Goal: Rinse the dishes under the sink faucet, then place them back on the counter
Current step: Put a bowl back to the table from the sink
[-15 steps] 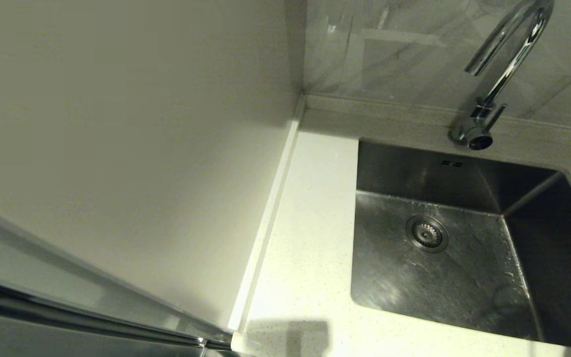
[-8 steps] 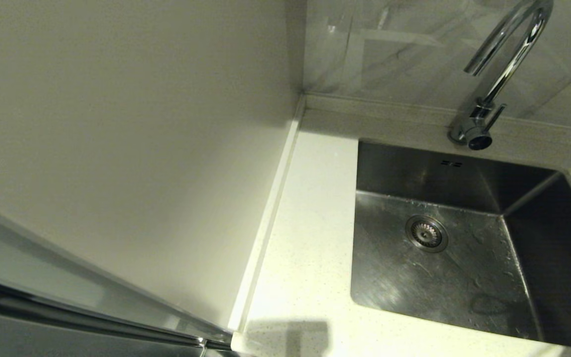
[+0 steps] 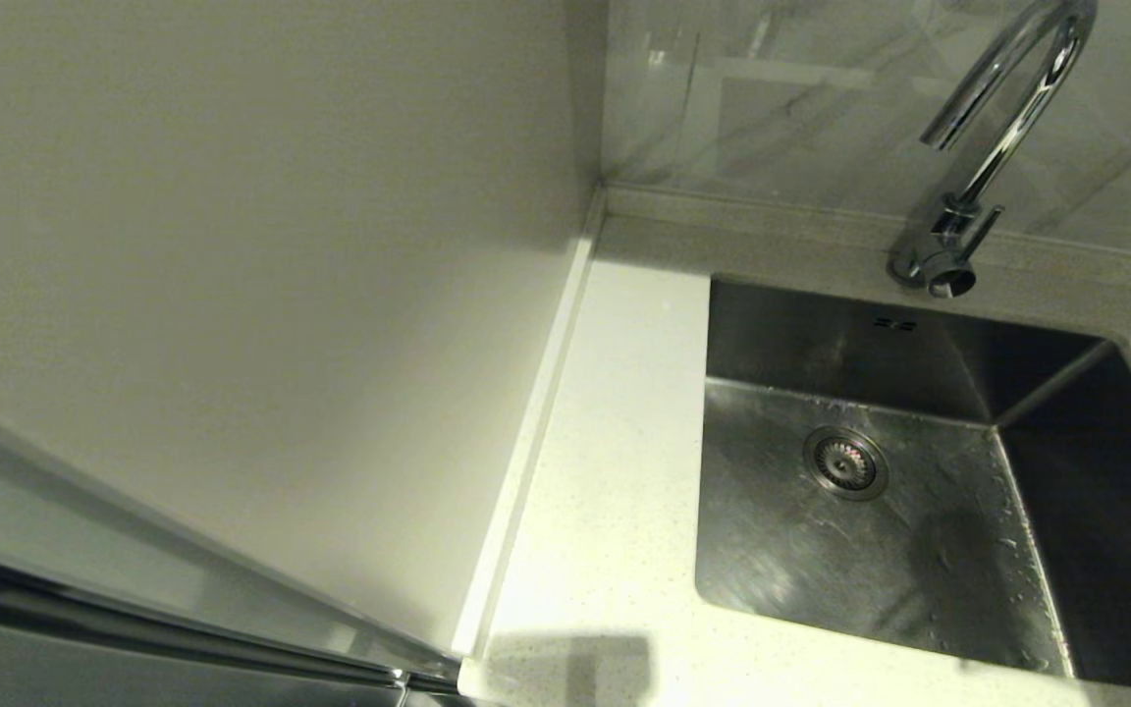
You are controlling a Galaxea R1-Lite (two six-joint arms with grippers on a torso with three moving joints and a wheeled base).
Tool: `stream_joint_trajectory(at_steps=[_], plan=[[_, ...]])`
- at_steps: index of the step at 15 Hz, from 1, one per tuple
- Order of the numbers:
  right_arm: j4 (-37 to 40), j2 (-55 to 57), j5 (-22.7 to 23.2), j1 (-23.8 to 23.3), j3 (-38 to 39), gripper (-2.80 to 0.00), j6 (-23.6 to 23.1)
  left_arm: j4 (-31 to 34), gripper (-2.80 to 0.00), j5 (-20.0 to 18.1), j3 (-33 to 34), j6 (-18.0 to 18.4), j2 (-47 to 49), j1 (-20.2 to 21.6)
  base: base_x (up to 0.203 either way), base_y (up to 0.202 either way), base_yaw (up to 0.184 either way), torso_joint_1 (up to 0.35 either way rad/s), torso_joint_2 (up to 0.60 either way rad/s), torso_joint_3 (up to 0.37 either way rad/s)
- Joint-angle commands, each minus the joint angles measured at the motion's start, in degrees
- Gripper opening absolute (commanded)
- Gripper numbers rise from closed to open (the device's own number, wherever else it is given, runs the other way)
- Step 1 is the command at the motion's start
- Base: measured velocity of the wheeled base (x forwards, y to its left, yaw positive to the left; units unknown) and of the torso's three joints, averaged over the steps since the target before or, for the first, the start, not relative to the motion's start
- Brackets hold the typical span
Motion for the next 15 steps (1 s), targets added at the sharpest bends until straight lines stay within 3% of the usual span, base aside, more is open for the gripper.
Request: stream_joint_trajectory(at_steps=[1, 10, 15], plan=[[2.1, -9.0, -4.2, 4.7, 0.0, -2.80, 0.1, 0.0, -2.80, 0.0, 0.2, 0.0, -0.1, 0.0, 0.000, 0.000, 0.000, 0.000, 0.00, 0.000], [16.5, -38.1, -6.5, 11.3, 0.8, -2.80, -10.2, 0.0, -2.80, 0.0, 0.2, 0.0, 0.0, 0.0, 0.000, 0.000, 0.000, 0.000, 0.00, 0.000], [20.2, -51.2, -6.0, 11.9, 4.6, -2.80, -11.6, 0.0, -2.80, 0.0, 0.2, 0.0, 0.0, -0.1, 0.000, 0.000, 0.000, 0.000, 0.00, 0.000]])
